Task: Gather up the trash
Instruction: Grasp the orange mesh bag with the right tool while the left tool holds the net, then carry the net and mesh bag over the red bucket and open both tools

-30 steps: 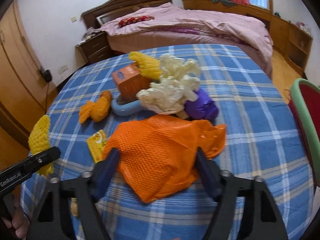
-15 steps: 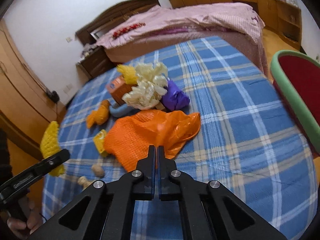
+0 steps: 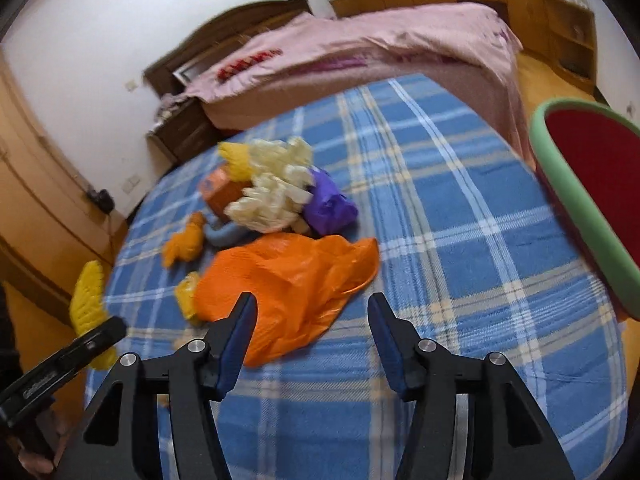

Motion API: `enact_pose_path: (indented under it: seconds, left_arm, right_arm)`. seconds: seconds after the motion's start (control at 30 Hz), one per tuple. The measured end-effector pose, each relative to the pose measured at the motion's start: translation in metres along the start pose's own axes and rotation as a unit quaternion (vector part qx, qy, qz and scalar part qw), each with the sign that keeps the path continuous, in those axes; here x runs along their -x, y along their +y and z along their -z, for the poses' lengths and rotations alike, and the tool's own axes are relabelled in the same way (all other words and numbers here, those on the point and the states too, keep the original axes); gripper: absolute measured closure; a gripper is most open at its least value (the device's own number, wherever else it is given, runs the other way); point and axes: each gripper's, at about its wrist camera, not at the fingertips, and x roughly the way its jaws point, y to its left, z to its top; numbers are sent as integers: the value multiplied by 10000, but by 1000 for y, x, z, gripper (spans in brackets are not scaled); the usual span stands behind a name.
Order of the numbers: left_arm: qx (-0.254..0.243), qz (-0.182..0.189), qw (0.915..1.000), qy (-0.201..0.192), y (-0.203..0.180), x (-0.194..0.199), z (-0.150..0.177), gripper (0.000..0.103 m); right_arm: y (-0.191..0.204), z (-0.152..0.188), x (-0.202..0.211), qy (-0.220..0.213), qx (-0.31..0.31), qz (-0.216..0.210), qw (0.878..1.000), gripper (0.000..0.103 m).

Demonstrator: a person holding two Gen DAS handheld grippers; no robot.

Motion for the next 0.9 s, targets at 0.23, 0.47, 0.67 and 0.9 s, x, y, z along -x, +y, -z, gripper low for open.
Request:
enact_pose_path:
  seconds: [0.23,0.47,0.67,0.9]
  left_arm:
    - [151,-19,9998,92,13,-11,1,78]
    - [89,19,9999,70,12,-7,3,78]
    - [-36,147,9999,22,1,2,5,78]
    - [-292,429,9986,42,-28,12,8,78]
  right_arm:
    - [19,-2,-22,8,385,223,9990,46]
    - [26,7,-19,-76,549,22,9985,100]
    - [25,14,23,-517,495,-298,9970,101]
    - [10,18,79,-1094,285,-344,9930,101]
